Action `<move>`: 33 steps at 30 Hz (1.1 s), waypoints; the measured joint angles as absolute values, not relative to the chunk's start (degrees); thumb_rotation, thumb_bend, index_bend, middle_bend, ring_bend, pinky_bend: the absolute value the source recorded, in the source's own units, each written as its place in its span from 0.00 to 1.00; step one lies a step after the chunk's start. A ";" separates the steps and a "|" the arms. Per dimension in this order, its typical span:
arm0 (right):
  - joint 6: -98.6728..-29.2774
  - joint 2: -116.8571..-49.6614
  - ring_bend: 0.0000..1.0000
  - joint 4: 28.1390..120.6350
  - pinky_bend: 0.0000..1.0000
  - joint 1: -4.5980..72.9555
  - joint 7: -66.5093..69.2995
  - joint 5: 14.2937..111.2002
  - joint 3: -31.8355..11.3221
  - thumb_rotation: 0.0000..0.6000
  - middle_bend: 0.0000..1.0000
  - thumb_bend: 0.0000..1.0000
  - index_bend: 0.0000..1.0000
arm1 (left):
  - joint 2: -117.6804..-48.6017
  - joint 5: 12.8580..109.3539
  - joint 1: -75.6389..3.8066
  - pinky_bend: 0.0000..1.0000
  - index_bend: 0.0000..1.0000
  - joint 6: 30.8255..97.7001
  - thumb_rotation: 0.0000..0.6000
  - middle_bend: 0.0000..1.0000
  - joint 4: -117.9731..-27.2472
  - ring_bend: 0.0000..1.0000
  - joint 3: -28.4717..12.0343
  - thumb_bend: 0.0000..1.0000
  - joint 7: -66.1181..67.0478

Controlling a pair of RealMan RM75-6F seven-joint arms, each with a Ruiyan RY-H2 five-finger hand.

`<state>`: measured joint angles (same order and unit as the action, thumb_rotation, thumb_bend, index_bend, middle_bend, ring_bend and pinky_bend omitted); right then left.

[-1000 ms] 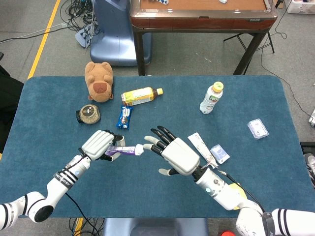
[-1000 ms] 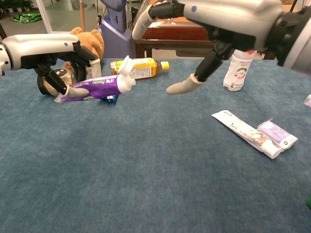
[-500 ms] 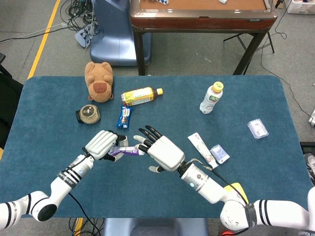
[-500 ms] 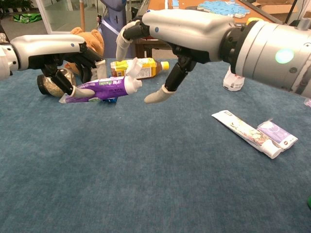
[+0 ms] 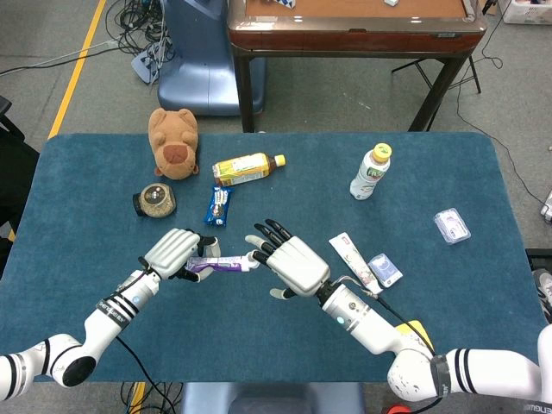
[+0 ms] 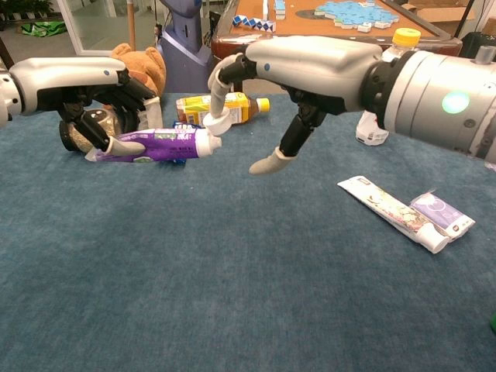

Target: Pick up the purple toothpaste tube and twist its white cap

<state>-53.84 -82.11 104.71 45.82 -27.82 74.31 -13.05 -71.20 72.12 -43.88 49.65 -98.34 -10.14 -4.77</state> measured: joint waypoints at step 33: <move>-57.47 -87.41 0.03 98.17 0.02 45.47 -18.29 75.84 -10.43 1.00 0.16 0.18 0.33 | -68.90 73.78 -42.33 0.36 0.56 49.25 1.00 0.73 -98.72 0.51 -11.21 0.53 -17.47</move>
